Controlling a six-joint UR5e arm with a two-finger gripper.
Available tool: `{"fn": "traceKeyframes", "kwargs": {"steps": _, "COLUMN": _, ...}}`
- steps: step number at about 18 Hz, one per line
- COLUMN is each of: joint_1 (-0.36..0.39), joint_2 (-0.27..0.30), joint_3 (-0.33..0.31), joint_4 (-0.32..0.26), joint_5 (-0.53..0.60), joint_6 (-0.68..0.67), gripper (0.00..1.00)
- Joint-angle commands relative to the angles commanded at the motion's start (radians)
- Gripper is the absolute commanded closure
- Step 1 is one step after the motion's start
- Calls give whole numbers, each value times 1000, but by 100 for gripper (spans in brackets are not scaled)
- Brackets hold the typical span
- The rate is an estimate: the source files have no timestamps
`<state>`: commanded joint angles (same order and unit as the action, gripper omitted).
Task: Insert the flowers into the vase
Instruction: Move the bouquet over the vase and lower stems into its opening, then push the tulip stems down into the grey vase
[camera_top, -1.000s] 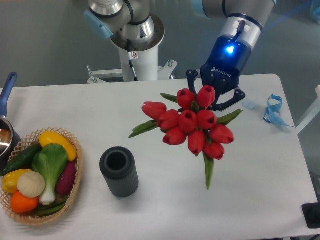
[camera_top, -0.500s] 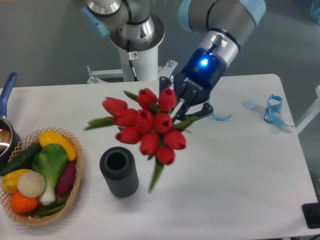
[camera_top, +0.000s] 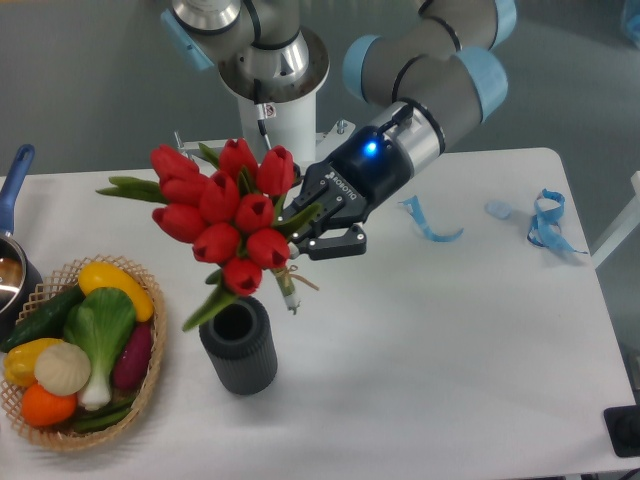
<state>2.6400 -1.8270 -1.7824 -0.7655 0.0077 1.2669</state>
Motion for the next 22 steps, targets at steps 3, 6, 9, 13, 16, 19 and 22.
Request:
{"fn": "traceKeyframes", "kwargs": {"steps": 3, "joint_1": -21, "joint_2": -5, "joint_3": -15, "joint_4": -2, "joint_5": -17, "joint_6": 23, "gripper": 83}}
{"fn": "traceKeyframes", "kwargs": {"steps": 6, "joint_1": -35, "joint_2": -8, "joint_3": -23, "joint_4": -2, "joint_5": -17, "joint_6": 25, "gripper": 83}}
{"fn": "traceKeyframes", "kwargs": {"steps": 9, "joint_1": -46, "joint_2": -12, "joint_3": -28, "joint_4": -2, "joint_5": -17, "joint_6": 25, "gripper": 83}}
{"fn": "traceKeyframes", "kwargs": {"steps": 13, "joint_1": -60, "joint_2": -23, "joint_3": -46, "joint_4": -2, "joint_5": -15, "joint_6": 25, "gripper": 83}}
{"fn": "traceKeyframes", "kwargs": {"steps": 16, "joint_1": -63, "joint_2": -32, "joint_3": -63, "joint_4": -2, "joint_5": -15, "joint_6": 32, "gripper": 83}}
{"fn": "traceKeyframes", "kwargs": {"steps": 19, "joint_1": -66, "joint_2": -47, "joint_3": -80, "joint_4": -2, "joint_5": -15, "joint_6": 43, "gripper": 82}}
{"fn": "traceKeyframes", "kwargs": {"steps": 22, "joint_1": -68, "joint_2": -67, "joint_3": -81, "joint_4": -2, "joint_5": -14, "joint_6": 48, "gripper": 82}}
